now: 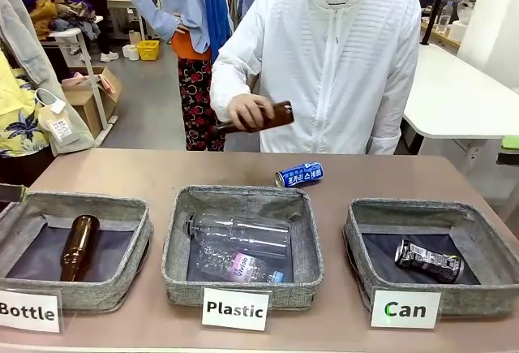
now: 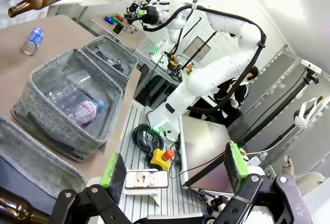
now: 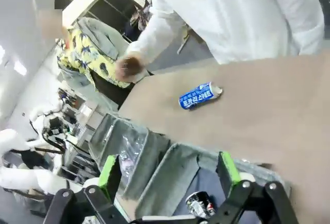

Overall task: Sort the can waste into the basket.
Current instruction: Pick up the can waste from the table and place it in the right Fabric basket.

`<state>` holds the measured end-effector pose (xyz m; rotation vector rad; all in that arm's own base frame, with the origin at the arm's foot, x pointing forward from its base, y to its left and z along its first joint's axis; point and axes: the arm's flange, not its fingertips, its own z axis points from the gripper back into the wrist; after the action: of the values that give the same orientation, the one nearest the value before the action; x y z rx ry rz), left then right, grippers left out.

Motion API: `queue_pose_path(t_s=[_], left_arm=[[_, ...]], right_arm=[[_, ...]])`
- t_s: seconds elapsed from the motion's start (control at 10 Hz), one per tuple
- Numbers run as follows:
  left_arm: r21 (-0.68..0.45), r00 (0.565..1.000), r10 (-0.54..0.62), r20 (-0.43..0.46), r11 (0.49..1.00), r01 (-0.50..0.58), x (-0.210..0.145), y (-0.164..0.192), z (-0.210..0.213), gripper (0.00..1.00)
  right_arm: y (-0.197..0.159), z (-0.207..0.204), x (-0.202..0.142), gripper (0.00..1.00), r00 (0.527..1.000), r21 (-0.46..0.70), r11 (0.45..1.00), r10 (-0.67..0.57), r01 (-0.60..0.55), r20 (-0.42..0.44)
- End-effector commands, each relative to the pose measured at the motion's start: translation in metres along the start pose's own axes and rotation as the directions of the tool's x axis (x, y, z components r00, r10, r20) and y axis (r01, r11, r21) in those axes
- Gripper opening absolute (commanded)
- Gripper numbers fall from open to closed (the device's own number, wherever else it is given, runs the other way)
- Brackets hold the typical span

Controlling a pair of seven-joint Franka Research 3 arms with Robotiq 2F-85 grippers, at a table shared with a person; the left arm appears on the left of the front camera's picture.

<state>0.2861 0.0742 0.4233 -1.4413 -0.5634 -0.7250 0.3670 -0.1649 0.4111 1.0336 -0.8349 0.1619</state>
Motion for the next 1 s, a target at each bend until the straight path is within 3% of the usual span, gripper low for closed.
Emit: queue_pose_path(t_s=[0.0, 0.1, 0.3, 0.4, 0.6, 0.9], left_arm=[[-0.006, 1.000, -0.002, -0.001, 1.000, 0.002, 0.001, -0.002, 0.001, 1.00], [0.000, 1.000, 0.000, 0.000, 1.000, 0.000, 0.000, 0.000, 0.000, 1.00], [0.135, 0.965, -0.131, 0.227, 0.986, 0.102, 0.005, -0.063, 0.103, 1.00], [0.217, 0.941, -0.165, 0.296, 0.971, 0.103, -0.005, -0.087, 0.146, 1.00], [0.291, 0.918, -0.155, 0.366, 0.956, 0.045, -0.030, -0.113, 0.198, 1.00], [0.349, 0.861, -0.161, 0.482, 0.937, -0.019, -0.066, -0.132, 0.240, 1.00]], right_arm=[[0.000, -0.006, -0.003, 1.00, 0.973, 0.061, 0.981, 0.189, -0.182, -0.132], [-0.003, -0.018, -0.002, 1.00, 0.967, 0.059, 0.979, 0.202, -0.195, -0.154], [-0.007, -0.046, 0.002, 1.00, 0.954, 0.069, 0.980, 0.200, -0.189, -0.223], [-0.009, -0.055, 0.005, 1.00, 0.949, 0.085, 0.979, 0.200, -0.185, -0.243], [-0.015, -0.068, 0.011, 1.00, 0.947, 0.104, 0.980, 0.191, -0.170, -0.257], [-0.019, -0.076, 0.015, 1.00, 0.944, 0.116, 0.981, 0.183, -0.156, -0.274]])
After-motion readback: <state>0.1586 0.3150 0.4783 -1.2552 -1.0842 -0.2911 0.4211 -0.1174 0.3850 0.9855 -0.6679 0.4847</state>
